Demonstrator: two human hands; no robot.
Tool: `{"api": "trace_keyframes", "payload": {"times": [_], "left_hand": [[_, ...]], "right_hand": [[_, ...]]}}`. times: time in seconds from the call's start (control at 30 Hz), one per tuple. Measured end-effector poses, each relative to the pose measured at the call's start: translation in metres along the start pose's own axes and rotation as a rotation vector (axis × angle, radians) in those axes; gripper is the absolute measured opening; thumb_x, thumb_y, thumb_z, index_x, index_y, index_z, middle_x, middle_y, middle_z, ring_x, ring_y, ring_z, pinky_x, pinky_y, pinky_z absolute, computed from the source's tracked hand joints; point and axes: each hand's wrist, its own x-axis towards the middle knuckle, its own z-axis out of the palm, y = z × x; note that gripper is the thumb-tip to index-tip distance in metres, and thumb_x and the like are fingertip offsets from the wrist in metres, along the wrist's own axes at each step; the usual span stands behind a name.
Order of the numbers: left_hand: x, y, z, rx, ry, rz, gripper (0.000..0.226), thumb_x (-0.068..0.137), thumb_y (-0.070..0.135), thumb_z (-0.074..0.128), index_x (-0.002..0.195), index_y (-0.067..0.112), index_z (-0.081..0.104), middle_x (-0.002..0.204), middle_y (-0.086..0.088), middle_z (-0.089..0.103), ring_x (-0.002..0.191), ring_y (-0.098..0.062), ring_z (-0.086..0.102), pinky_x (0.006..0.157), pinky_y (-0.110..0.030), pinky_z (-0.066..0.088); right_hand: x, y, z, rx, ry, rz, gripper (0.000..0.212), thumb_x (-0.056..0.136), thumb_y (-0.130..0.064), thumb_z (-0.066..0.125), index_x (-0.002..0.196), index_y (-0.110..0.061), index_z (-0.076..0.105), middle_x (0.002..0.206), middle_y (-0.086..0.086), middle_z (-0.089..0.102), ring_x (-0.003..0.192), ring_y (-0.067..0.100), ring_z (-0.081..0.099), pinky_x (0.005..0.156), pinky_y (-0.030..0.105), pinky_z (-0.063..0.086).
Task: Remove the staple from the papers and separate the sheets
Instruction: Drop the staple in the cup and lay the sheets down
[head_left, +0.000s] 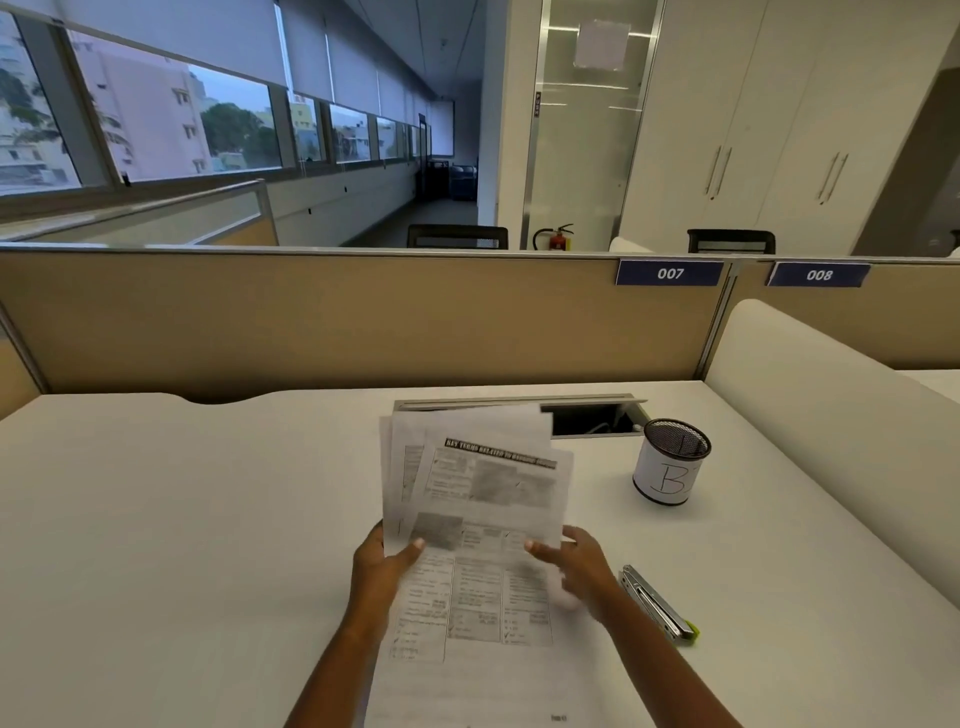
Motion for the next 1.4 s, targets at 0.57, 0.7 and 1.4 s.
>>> {"api": "trace_keyframes", "payload": {"times": [0.57, 0.7, 1.4], "left_hand": [[-0.013, 0.092, -0.002, 0.093, -0.137, 0.347, 0.025, 0.079, 0.009, 0.063, 0.086, 0.031, 0.054, 0.088, 0.007, 0.06, 0.081, -0.013, 0.058, 0.062, -0.022, 0.052], [-0.014, 0.09, 0.001, 0.094, -0.032, 0.408, 0.024, 0.083, 0.009, 0.055, 0.08, 0.032, 0.052, 0.08, 0.006, 0.059, 0.074, -0.012, 0.058, 0.048, -0.013, 0.053], [-0.012, 0.095, 0.003, 0.056, -0.051, 0.374, 0.015, 0.085, 0.015, 0.053, 0.08, 0.028, 0.057, 0.079, 0.004, 0.063, 0.072, -0.019, 0.06, 0.051, -0.02, 0.052]], "right_hand": [[-0.033, -0.064, 0.005, 0.154, -0.056, -0.605, 0.03, 0.084, -0.002, 0.057, 0.102, -0.026, 0.056, 0.104, 0.002, 0.065, 0.091, 0.012, 0.066, 0.077, 0.029, 0.058], [-0.034, -0.067, 0.003, 0.163, -0.007, -0.669, 0.021, 0.086, -0.002, 0.054, 0.093, -0.02, 0.063, 0.095, 0.003, 0.069, 0.078, 0.006, 0.07, 0.069, 0.022, 0.059], [-0.016, -0.006, -0.027, -0.406, 0.029, -0.322, 0.027, 0.081, -0.001, 0.062, 0.106, -0.008, 0.063, 0.109, 0.014, 0.064, 0.101, 0.027, 0.061, 0.082, 0.021, 0.049]]}}
